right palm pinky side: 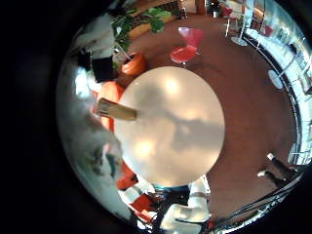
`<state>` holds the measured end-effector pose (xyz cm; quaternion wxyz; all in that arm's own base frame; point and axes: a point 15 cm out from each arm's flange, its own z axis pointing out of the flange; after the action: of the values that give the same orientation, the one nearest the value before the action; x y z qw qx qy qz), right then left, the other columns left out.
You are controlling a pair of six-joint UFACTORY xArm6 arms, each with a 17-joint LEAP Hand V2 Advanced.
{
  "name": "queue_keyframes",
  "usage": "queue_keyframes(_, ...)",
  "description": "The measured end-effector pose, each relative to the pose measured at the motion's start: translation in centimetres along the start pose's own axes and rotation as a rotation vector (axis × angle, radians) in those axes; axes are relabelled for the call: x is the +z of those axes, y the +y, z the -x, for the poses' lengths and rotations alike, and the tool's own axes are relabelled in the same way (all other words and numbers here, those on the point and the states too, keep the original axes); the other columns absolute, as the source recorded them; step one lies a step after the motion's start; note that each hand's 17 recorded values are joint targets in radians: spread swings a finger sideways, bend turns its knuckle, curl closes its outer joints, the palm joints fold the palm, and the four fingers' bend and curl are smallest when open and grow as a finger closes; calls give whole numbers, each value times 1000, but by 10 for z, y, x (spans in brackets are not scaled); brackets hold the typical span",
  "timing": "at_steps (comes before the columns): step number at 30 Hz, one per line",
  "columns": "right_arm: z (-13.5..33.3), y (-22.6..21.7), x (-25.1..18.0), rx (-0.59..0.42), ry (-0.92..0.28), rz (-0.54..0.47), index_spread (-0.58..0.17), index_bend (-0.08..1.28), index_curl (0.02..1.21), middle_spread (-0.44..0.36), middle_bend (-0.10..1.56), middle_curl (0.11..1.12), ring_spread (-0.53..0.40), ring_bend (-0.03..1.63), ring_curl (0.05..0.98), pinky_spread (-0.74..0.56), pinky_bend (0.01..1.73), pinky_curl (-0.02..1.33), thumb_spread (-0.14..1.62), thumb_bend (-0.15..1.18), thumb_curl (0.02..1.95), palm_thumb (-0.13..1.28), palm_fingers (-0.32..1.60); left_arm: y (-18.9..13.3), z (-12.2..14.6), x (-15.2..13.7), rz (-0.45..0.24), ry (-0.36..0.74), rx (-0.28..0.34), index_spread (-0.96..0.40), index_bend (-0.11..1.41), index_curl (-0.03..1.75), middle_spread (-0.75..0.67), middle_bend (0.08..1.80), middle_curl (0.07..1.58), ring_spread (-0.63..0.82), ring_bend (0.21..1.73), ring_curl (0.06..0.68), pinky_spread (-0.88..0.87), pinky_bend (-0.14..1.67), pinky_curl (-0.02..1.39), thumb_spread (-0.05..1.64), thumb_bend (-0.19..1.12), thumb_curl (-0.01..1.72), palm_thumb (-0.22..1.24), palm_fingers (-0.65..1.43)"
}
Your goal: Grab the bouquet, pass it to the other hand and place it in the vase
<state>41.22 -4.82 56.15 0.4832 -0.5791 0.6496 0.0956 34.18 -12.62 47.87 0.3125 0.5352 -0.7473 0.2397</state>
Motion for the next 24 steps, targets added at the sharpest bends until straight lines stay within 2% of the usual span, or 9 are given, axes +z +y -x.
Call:
queue_keyframes(6,1,37,20,55,-375,84,-273,1099,1013,-151,1331,888,-212,1418,770,-153,1364,788,821,149,1258,1122,1087,-14,-32,-15,-97,194,50,120,156,352,329,210,358,515,487,210,468,198,306,1094,-33,309,258,208)
queue_keyframes(8,6,39,19,47,-448,88,-271,1099,1012,-150,1333,886,-211,1418,771,-154,1356,801,819,150,1281,1118,1087,-18,-35,-22,-129,239,55,133,152,342,335,207,359,513,499,212,468,204,312,1079,-31,311,240,198)
queue_keyframes(13,16,56,35,6,-541,149,-268,1103,1008,-148,1334,882,-211,1416,773,-157,1335,832,815,151,1334,1109,1089,-28,-48,-29,-187,352,68,148,154,329,345,210,361,512,513,213,468,210,319,1062,-27,314,230,189)
queue_keyframes(18,36,87,74,-12,-619,261,-265,1110,1006,-147,1335,878,-211,1417,775,-159,1316,862,813,151,1380,1102,1091,-36,-48,-24,-204,463,47,157,157,320,349,215,365,510,523,212,468,214,326,1048,-25,320,234,184)
queue_keyframes(24,63,114,106,-55,-663,374,-263,1112,1003,-146,1337,874,-212,1419,777,-163,1296,895,815,147,1429,1091,1092,-34,-58,-19,-151,529,56,170,155,312,386,209,365,514,539,214,475,224,333,1033,-23,329,267,166)
